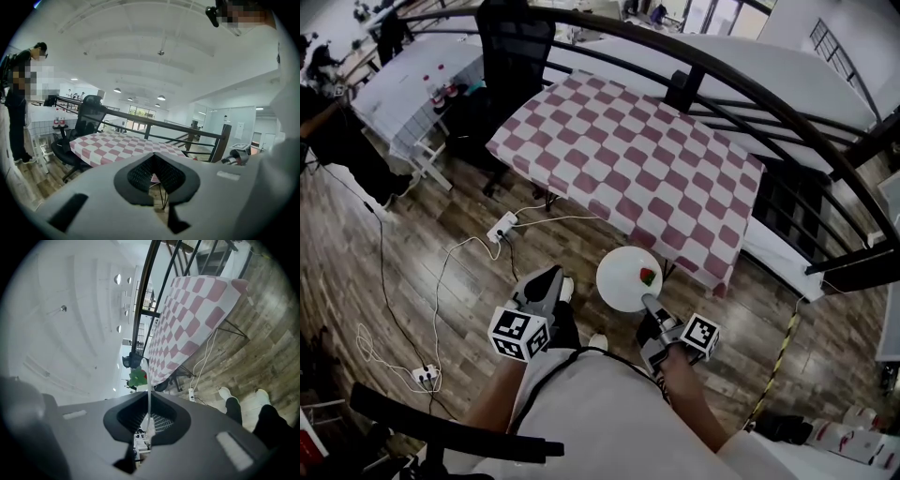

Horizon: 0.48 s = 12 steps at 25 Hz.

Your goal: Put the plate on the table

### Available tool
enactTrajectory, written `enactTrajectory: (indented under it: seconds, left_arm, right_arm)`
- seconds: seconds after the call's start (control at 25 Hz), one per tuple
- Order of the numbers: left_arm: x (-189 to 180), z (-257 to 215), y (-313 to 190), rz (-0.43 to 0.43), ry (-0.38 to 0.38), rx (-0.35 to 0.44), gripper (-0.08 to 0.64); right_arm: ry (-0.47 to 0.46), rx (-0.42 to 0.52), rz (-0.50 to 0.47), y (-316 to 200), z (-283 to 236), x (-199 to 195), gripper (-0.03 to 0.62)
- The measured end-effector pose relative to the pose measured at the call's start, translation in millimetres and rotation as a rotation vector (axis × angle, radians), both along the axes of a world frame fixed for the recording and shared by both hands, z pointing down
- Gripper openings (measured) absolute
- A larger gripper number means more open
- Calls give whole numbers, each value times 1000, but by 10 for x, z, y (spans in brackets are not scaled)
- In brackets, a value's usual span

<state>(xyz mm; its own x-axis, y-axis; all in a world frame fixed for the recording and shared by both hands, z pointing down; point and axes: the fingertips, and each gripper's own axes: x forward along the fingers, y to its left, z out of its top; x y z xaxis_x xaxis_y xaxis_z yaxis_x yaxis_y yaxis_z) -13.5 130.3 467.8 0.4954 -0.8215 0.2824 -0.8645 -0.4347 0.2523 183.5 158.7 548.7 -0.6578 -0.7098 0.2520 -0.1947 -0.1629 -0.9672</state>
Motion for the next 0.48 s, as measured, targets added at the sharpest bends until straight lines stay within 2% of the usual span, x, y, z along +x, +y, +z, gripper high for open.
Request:
enactTrajectory:
  seconds: [0.48]
  left_arm:
    - [-327, -48, -1133, 81, 3, 10, 2]
  right_arm:
    - [4, 16, 64, -932, -48, -369, 17]
